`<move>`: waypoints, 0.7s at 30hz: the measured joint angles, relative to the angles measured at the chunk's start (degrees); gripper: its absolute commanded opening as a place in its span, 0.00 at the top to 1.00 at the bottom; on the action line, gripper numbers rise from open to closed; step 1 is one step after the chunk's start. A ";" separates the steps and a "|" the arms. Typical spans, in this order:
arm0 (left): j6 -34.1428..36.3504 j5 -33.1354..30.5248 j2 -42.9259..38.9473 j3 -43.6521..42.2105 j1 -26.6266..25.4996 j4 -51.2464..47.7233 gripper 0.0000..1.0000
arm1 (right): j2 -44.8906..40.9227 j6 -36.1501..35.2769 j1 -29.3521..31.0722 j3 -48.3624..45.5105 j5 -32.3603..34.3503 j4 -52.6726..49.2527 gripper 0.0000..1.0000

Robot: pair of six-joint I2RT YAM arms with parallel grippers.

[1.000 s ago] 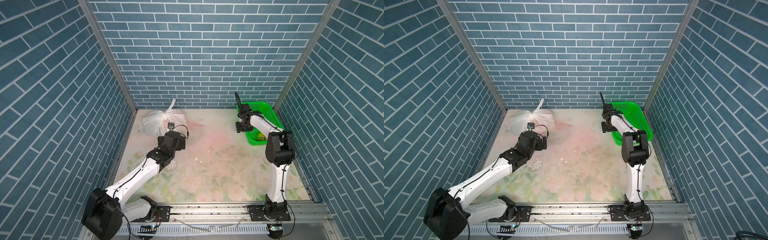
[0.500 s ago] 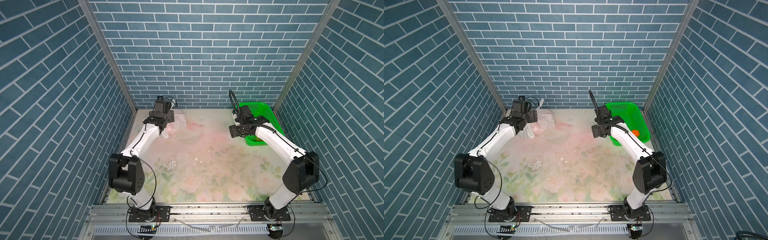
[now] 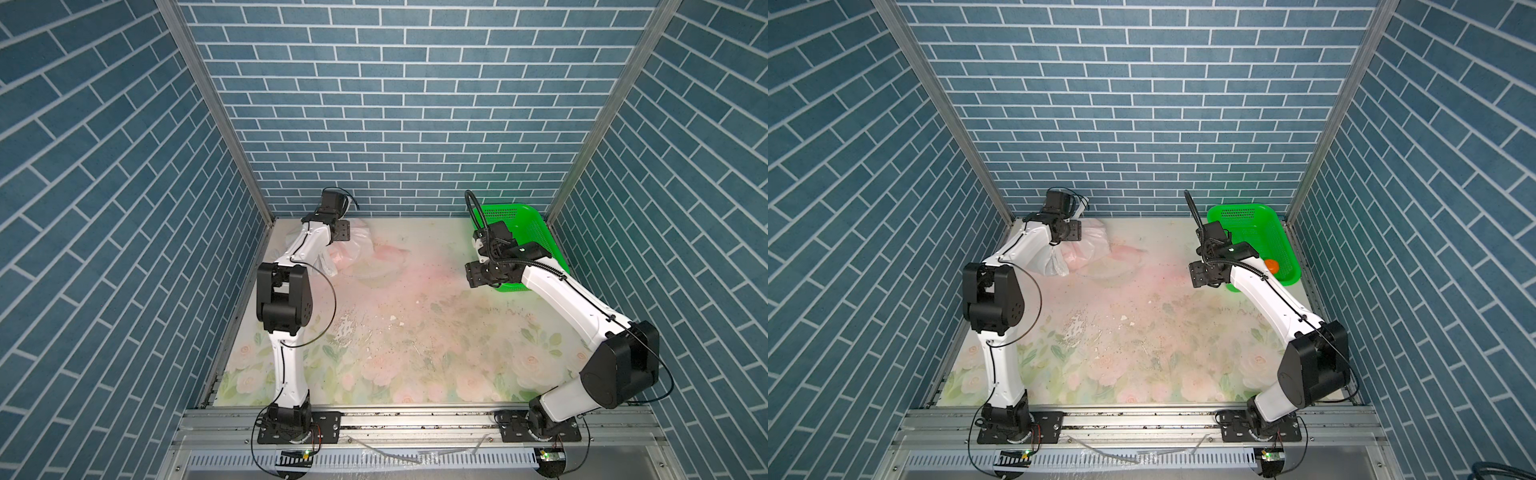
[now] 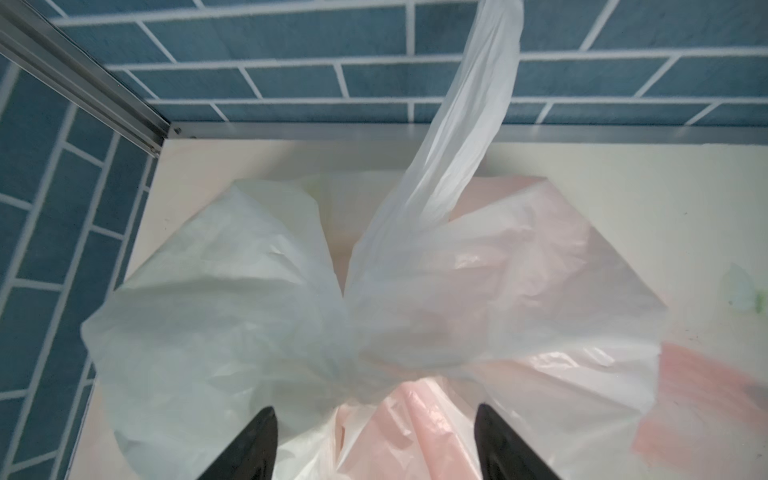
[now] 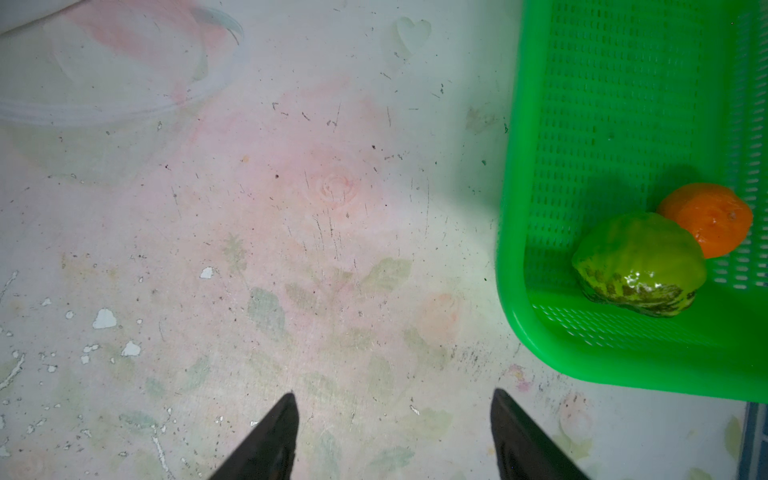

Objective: Untie the knot of the plastic bag and take out the fruit
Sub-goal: 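Grasp the white bag's knot with the left gripper and lift it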

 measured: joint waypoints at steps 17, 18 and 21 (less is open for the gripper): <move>0.46 -3.23 4.24 5.49 2.91 -2.99 0.25 | -0.04 0.46 0.00 -2.16 -0.37 0.50 0.28; 0.50 -3.45 4.63 5.97 2.91 -3.21 0.31 | -0.04 0.50 0.00 -2.16 -0.37 0.57 0.28; 0.72 -3.67 6.56 7.80 3.06 -3.13 0.51 | -0.04 1.03 0.00 -2.16 -0.39 0.83 0.29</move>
